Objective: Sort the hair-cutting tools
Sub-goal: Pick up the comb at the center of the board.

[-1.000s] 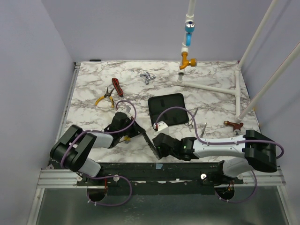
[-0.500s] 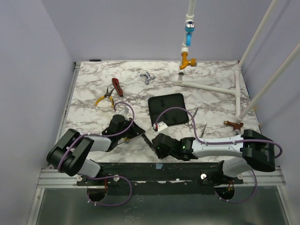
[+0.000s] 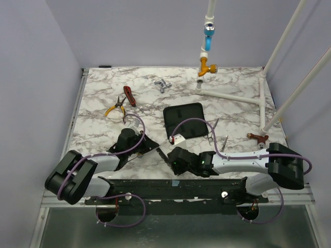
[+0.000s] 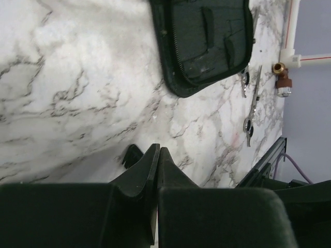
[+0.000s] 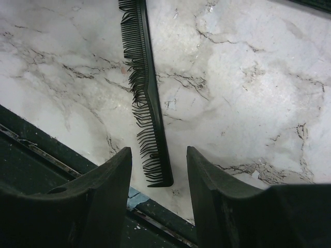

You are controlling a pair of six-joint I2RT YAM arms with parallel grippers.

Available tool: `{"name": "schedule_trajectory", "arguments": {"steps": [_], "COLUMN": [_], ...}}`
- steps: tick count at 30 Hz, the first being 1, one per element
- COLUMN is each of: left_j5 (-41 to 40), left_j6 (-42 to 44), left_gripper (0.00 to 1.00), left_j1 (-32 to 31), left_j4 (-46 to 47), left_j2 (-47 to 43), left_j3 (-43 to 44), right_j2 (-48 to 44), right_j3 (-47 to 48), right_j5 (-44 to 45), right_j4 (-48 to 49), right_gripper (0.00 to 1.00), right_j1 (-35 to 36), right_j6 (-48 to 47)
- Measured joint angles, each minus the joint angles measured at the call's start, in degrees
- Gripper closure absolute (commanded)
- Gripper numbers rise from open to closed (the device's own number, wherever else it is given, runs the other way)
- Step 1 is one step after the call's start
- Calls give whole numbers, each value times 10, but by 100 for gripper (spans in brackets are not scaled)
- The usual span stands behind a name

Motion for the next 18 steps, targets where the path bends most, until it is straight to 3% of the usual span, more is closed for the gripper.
{"name": "schedule_trajectory", "arguments": {"steps": [18], "left_j5": [12], "left_j6": [-9], "left_gripper": [100], "left_j1": [0], "left_j4": [52], "left_j2": [73], "left_j3": [-24], "right_j2": [-2], "right_j3": [0], "right_j5": [-12], "right_j4": [0], "right_gripper": [45], "right_j1": [0], "right_j6": [-2]}}
